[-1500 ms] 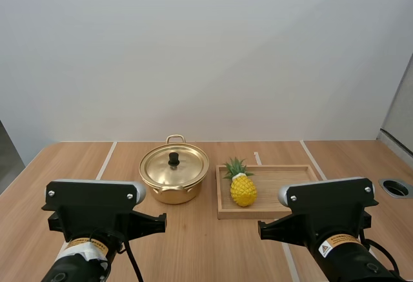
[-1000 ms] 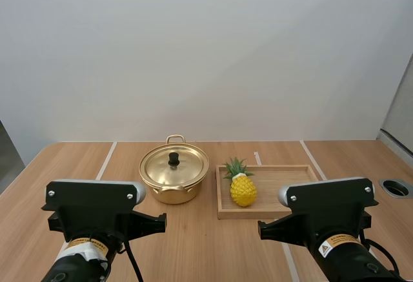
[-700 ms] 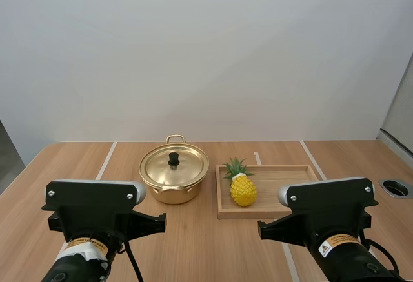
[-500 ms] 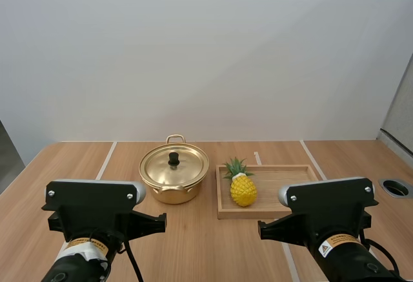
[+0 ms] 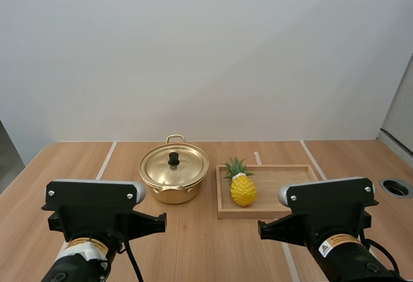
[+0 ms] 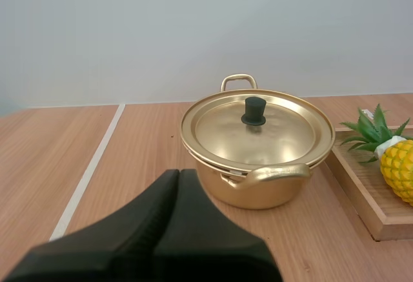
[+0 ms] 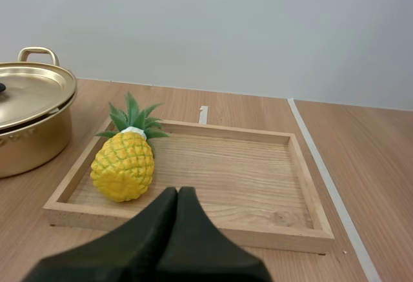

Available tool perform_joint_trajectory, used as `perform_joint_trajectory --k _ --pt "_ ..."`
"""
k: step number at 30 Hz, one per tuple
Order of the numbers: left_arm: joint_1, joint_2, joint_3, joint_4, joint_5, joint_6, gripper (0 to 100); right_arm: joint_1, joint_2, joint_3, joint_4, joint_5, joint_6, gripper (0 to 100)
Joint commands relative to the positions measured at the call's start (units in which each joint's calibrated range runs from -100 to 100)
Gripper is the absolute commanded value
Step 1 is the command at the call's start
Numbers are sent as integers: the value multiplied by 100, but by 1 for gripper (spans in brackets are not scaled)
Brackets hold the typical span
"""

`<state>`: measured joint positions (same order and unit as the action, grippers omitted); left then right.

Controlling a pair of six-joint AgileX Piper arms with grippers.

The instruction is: Open the pot, put the pineapple inside, and close it

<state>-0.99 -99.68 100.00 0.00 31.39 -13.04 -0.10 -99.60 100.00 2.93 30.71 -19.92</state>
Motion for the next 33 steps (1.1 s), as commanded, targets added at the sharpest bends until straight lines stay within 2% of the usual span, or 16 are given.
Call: perform_joint_trajectory --k 1,11,25,33 --pt "-23 -32 0 -49 -192 -68 0 12 -40 0 27 -20 17 0" --pt "-23 -32 0 -49 -448 -66 0 12 -40 0 42 -20 19 0" --pt "-23 -32 0 -49 -406 -66 0 12 -40 0 890 -20 19 0" --pt "-23 -32 0 -49 -406 -66 0 12 -40 0 839 -98 19 0"
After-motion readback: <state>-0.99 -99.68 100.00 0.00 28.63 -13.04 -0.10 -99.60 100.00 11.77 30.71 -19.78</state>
